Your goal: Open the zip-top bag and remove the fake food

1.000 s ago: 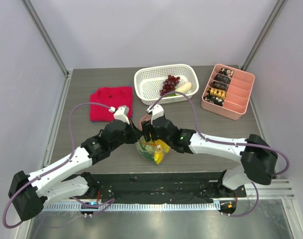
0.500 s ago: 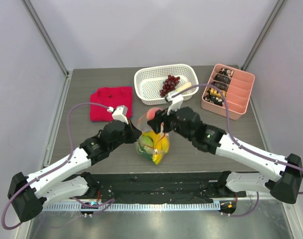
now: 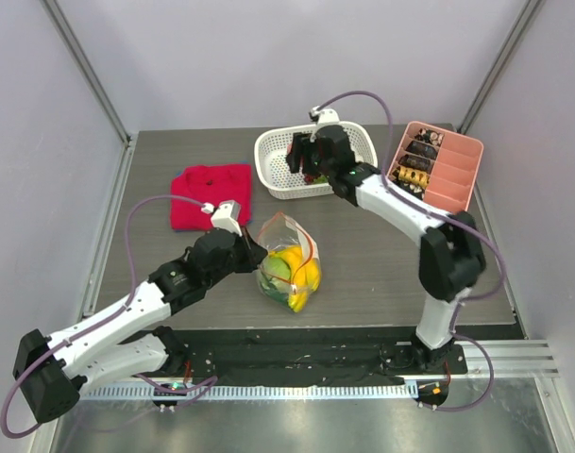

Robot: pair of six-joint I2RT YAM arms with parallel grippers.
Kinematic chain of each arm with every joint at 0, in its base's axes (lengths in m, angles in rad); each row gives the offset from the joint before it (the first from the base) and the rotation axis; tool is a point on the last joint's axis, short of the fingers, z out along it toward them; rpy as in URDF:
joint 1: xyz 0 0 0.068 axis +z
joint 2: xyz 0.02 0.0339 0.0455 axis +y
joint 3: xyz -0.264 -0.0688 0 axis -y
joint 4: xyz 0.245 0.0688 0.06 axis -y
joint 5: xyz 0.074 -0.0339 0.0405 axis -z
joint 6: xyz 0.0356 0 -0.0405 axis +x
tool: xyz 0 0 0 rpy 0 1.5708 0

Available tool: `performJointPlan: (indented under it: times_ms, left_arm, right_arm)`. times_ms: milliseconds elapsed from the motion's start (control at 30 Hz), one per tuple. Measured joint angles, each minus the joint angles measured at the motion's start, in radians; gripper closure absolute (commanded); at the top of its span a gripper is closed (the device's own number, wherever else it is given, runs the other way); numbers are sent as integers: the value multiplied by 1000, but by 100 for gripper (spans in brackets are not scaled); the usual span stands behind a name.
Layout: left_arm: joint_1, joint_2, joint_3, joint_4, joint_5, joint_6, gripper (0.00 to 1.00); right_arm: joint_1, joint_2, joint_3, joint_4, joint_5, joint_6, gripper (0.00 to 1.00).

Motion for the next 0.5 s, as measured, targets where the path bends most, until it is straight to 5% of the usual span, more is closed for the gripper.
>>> performJointPlan:
  times_ms: [233,267,433,500]
  left_arm:
    - [0,-4,0,0,9,19,100]
    - [0,-3,0,0,10,19,100]
    - [0,3,0,1,17,25,100]
    - [0,3,0,1,17,27,100]
  right_arm:
    - [-22,367,271,-51,-47,-83,59]
    - [-23,398,301,-68,-48,-88,45]
    - [-26,482,395,-129,-49,-97,18]
    - [-26,497,425,-164,-47,-100,1]
